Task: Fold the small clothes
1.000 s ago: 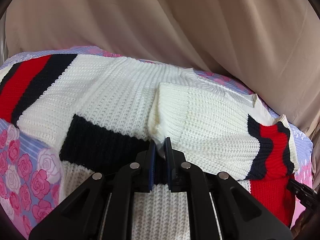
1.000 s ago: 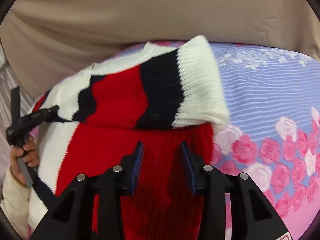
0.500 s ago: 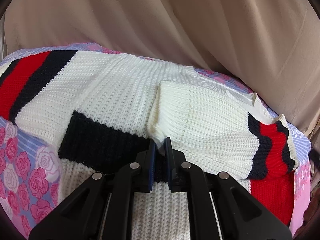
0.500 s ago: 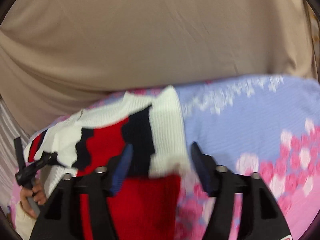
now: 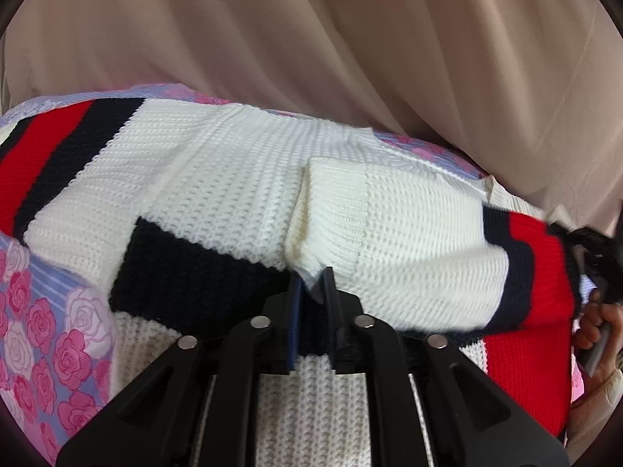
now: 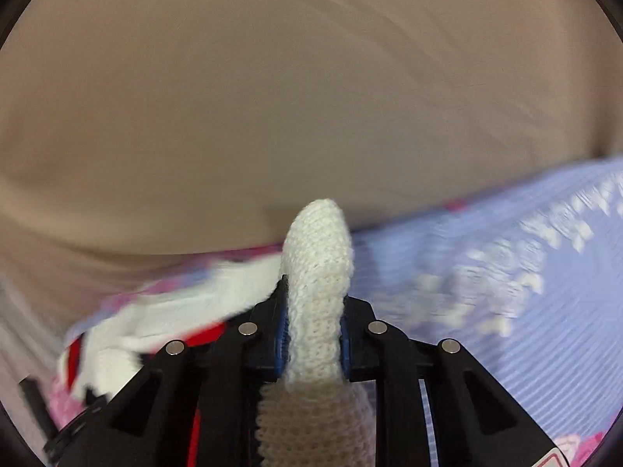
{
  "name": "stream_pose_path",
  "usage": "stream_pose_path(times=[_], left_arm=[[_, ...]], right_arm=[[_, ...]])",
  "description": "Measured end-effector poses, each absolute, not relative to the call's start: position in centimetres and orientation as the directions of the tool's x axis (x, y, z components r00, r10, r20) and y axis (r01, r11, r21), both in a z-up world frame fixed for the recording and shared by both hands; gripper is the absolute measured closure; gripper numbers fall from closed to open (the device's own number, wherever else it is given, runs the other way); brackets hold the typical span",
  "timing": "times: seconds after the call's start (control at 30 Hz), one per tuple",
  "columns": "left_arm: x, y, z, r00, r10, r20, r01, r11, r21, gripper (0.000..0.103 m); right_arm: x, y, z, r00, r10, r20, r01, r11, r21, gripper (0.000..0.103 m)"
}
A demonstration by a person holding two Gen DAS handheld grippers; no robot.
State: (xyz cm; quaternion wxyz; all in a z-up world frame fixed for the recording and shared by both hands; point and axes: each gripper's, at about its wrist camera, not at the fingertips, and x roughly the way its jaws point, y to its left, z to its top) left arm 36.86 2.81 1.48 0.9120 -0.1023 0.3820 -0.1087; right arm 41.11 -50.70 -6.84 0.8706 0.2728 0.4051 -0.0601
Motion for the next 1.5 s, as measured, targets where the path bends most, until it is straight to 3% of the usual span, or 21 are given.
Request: stream_pose_path(times=[0.07,0.13,0.27,0.33,0.4,0.43,0.57,0.63,0.67,0.87,0.97,1.03,1.1,1.33,1.37,1.5], left_arm=[[36.8,2.4,1.5,0.687,-0.259,-0.679,0.122,0.962,-0.244,0.087],[36.9,2.3,1.5,0.688,-0.257,-0.679,0.121,0.963,-0.242,0.087],[37.0,2.2,1.4,0.687,-0.253,-0.681,0.118,0.964,-0.240,0.087],[37.1,2.0,1.4,0.688,-0.249,-0.682,0.117,0.965,-0.234,0.087],[37.1,1.9,1.4,0.687,-0.252,-0.681,0.117,0.964,-0.238,0.087],[37.2,2.0,1.4,0.686,-0.257,-0.680,0.116,0.962,-0.246,0.087],[36.9,2.3,1.3,0.685,-0.270,-0.677,0.114,0.957,-0.267,0.087],[37.0,2.3,1.3,0.686,-0.264,-0.678,0.114,0.959,-0.258,0.087],[37.0,2.2,1.3,0.687,-0.261,-0.679,0.114,0.961,-0.253,0.087],[36.3,3.2,1.7,0.711,-0.250,-0.658,0.085,0.958,-0.272,0.086],[34.7,6.1,2.8,0.755,-0.189,-0.628,-0.003,0.957,-0.291,0.072],[33.6,9.9,3.8,0.779,-0.197,-0.596,-0.055,0.924,-0.378,0.048],[32.7,14.4,4.6,0.791,-0.163,-0.589,-0.137,0.892,-0.431,0.032],[32.5,33.8,4.4,0.737,0.061,-0.673,-0.484,0.743,-0.462,0.030],[32.7,35.7,4.1,0.732,0.077,-0.677,-0.510,0.721,-0.469,0.030],[34.0,41.3,1.8,0.702,0.044,-0.711,-0.556,0.659,-0.507,0.031]], right_arm=[[40.6,-50.8,-6.7,0.674,0.110,-0.731,0.317,0.850,0.420,0.083],[38.7,-50.2,-4.3,0.718,0.047,-0.695,0.318,0.865,0.388,0.069],[35.3,-46.8,-1.4,0.758,0.091,-0.646,0.177,0.924,0.339,0.069],[35.1,-44.9,-2.6,0.720,0.105,-0.686,0.119,0.955,0.271,0.071],[36.0,-43.9,-5.3,0.644,0.021,-0.765,0.145,0.978,0.148,0.079],[35.5,-43.7,-4.9,0.669,0.003,-0.743,0.144,0.980,0.134,0.080],[32.8,-43.6,-2.8,0.719,0.063,-0.692,0.134,0.965,0.227,0.076],[32.5,-43.9,-4.3,0.688,0.021,-0.725,0.153,0.973,0.173,0.070],[33.4,-43.8,-5.7,0.647,0.015,-0.762,0.162,0.974,0.156,0.072],[31.7,-43.7,-4.5,0.673,0.072,-0.736,0.213,0.934,0.286,0.069],[28.8,-41.9,-4.6,0.655,0.077,-0.752,0.205,0.939,0.275,0.068],[26.3,-38.7,-4.3,0.649,0.104,-0.753,0.166,0.947,0.275,0.067],[24.5,-37.5,-4.7,0.647,0.128,-0.751,0.127,0.954,0.272,0.063],[21.3,-33.0,-5.0,0.648,0.104,-0.755,0.064,0.980,0.190,0.051],[21.5,-32.9,-5.0,0.651,0.108,-0.752,0.054,0.981,0.188,0.046],[21.2,-32.7,-5.0,0.645,0.102,-0.758,0.053,0.983,0.177,0.044]])
